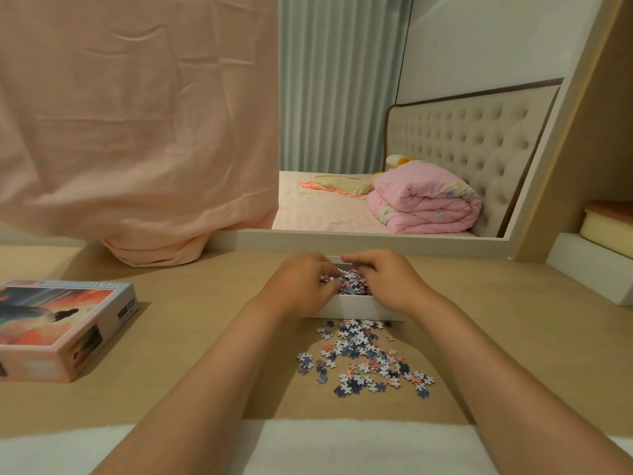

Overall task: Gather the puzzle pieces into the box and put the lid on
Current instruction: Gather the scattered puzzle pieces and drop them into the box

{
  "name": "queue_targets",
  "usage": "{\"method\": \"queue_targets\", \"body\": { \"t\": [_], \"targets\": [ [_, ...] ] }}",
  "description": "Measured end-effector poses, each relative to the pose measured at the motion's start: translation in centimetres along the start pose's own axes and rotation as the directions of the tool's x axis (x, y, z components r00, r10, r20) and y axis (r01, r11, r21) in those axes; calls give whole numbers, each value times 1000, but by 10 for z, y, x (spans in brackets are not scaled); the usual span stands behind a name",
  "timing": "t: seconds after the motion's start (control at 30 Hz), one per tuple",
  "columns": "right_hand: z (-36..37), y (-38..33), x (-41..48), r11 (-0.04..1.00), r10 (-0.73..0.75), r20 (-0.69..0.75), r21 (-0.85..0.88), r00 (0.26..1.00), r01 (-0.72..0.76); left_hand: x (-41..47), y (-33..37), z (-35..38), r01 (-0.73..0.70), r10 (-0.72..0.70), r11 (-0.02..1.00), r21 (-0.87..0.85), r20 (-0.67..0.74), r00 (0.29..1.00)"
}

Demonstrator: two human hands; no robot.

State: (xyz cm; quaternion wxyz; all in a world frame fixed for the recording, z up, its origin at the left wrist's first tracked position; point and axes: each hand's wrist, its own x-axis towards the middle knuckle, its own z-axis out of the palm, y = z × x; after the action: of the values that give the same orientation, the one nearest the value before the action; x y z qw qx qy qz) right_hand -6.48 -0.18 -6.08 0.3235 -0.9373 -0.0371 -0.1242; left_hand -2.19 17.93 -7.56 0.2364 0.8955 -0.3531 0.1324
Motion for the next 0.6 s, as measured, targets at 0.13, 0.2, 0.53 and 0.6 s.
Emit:
{"method": "queue_targets", "body": {
  "t": [0.13, 0.2, 0.53, 0.6],
  "targets": [
    [-3, 8, -6, 997, -1, 44, 73, 999, -2, -4, -1, 5, -12, 6, 998, 67, 79, 997],
    [-8, 10, -9, 997, 2, 7, 78, 1000, -2, -6, 0, 4, -8, 3, 998, 61, 78, 997],
    [-25, -21, -53, 996, -67, 78, -57, 995, 71, -23, 29, -20, -56, 58, 997, 55, -36, 998],
    [-23, -25, -63, 991, -35, 175, -122, 984, 57, -31, 36, -26, -32, 26, 995, 93, 70, 997]
  ]
}}
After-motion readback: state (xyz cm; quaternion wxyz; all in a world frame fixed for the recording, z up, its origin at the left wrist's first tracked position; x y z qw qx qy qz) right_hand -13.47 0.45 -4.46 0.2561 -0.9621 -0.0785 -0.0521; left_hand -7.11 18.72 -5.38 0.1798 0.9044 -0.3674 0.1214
